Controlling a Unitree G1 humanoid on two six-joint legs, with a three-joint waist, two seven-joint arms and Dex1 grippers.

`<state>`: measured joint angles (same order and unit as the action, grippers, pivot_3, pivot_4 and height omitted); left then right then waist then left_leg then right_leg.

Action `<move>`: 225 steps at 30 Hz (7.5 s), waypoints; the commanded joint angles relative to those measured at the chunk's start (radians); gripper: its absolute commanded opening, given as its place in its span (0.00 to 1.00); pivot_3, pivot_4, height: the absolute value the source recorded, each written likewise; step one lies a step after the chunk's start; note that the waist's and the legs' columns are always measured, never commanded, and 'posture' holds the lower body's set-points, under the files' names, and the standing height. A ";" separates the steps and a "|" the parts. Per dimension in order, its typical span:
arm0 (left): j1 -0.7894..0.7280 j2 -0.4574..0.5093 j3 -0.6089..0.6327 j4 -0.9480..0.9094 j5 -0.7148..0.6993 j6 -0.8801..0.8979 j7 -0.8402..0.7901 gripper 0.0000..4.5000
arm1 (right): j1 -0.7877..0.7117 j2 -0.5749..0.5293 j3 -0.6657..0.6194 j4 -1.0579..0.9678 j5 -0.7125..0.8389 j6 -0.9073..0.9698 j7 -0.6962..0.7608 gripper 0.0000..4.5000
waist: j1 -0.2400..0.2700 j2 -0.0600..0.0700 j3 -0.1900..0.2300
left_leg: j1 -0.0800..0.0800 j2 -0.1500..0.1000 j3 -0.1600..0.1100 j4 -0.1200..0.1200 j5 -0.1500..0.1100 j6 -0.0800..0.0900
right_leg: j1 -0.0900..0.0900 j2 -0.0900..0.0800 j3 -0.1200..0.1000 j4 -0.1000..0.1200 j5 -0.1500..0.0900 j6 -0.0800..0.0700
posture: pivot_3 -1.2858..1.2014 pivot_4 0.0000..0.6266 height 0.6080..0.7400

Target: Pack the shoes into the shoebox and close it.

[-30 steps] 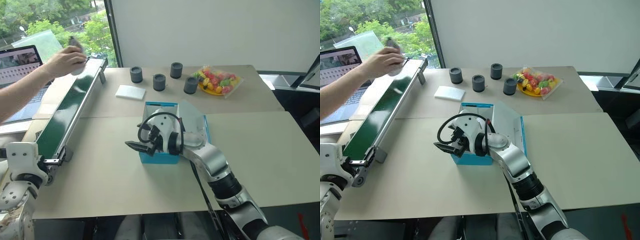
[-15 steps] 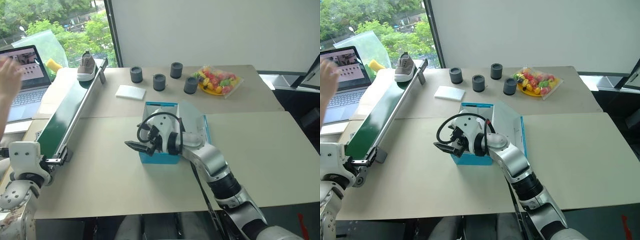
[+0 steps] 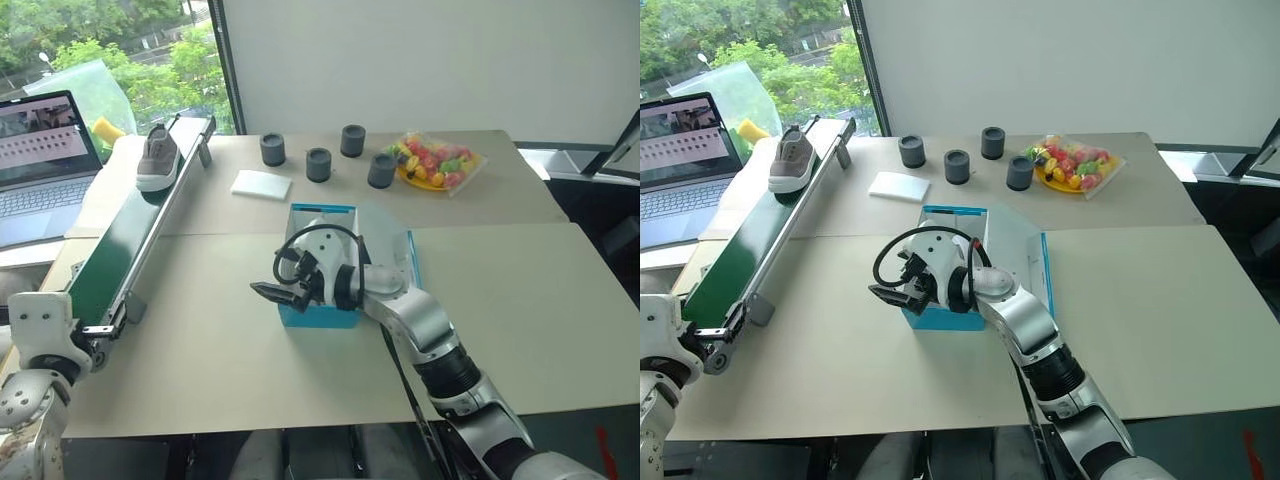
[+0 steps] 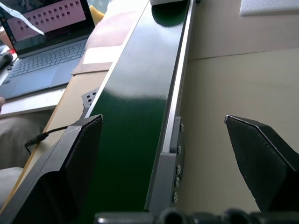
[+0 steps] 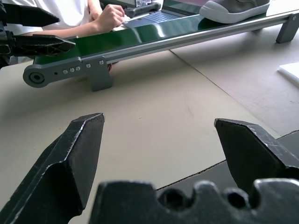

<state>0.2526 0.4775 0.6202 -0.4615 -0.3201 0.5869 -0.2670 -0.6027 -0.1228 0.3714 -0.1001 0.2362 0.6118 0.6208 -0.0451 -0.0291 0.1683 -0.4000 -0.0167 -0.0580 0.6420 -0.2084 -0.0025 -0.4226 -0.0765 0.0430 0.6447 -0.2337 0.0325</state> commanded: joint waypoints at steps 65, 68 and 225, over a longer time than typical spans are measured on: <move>-0.060 0.003 0.084 0.271 -0.098 -0.071 0.014 0.57 | -0.018 0.028 -0.041 -0.032 0.008 0.033 -0.057 1.00 | 0.004 -0.002 -0.001 | 0.000 0.001 -0.001 0.000 0.000 0.000 | 0.000 -0.001 0.000 0.000 0.000 0.000 | 0.52 0.24 0.97; -0.065 -0.002 0.082 0.272 -0.097 -0.079 0.023 0.57 | -0.020 0.028 -0.041 -0.029 0.007 0.032 -0.057 1.00 | 0.004 -0.002 -0.001 | 0.000 0.001 -0.001 0.000 0.000 0.000 | -0.001 -0.001 0.000 0.000 0.000 0.000 | 0.52 0.24 0.97; -0.469 -0.154 -0.360 0.013 -0.250 0.067 0.079 0.15 | -0.180 0.290 -0.658 0.084 0.700 0.680 -0.647 1.00 | 0.005 -0.006 -0.003 | -0.003 0.015 0.010 0.002 -0.005 -0.009 | -0.002 0.017 -0.001 0.000 -0.002 -0.009 | 0.52 0.24 0.97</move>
<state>-0.1960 0.3286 0.2739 -0.4229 -0.5731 0.6888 -0.1781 -0.7538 0.0932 -0.2844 0.0030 0.8934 1.3160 -0.0268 -0.0398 -0.0351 0.1653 -0.4034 -0.0014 -0.0482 0.6437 -0.2137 -0.0115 -0.4245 -0.0597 0.0417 0.6450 -0.2357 0.0236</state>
